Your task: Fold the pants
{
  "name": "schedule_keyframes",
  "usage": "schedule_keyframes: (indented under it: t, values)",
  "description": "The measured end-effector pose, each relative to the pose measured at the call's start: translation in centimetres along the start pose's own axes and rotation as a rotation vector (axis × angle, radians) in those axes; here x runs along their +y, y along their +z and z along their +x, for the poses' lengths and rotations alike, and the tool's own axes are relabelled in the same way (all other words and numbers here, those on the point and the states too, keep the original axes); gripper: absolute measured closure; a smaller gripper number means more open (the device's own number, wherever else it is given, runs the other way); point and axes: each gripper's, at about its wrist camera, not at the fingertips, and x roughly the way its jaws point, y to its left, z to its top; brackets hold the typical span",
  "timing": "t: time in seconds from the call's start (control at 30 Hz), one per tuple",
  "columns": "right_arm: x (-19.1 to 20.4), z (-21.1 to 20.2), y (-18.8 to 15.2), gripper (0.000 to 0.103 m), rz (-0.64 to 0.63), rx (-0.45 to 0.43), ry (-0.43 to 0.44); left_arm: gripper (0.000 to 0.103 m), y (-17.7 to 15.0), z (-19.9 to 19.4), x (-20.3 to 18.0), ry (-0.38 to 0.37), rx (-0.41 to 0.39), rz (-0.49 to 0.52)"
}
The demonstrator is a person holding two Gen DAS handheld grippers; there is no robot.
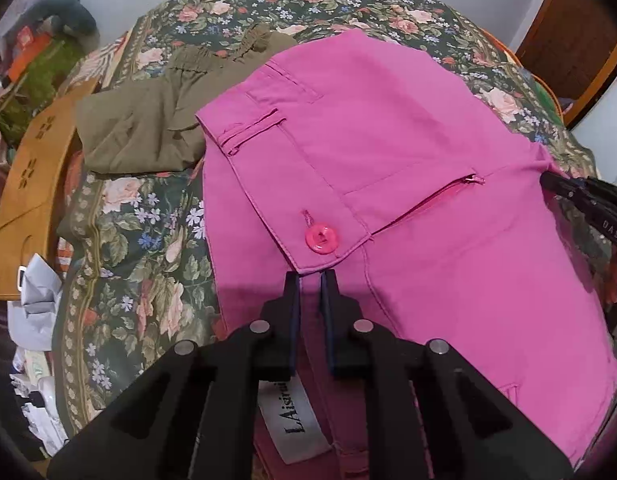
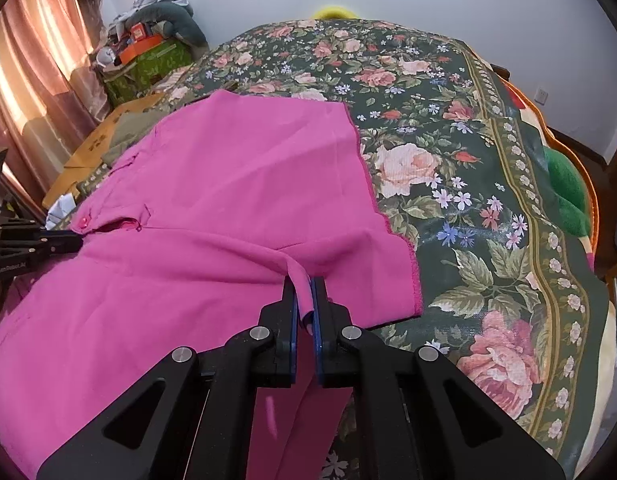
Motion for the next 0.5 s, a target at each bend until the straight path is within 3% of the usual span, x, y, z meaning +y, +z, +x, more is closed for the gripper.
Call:
schedule_keyframes:
  t: [0.2,0.3,0.4,0.5]
  values:
    - [-2.9,-0.7,-0.2,0.1,0.097,0.004,-0.059,0.088,0.0,0.2,0.3,0.01,-0.001,-0.002]
    - [-4.5,-1.4,-0.8,0.099,0.145,0.025,-0.025,0.086,0.0,0.0,0.5,-0.006,-0.012,-0.002]
    - [-4.2,-3.3,-1.0,0.099,0.1,-0.005,-0.036,0.077,0.0,-0.6,0.7,0.011,-0.03,-0.005]
    - [-3.7,-4.5,-0.5,0.099,0.071,-0.046,-0.051,0.075,0.2,-1.4,1.3,0.012,-0.048,-0.035]
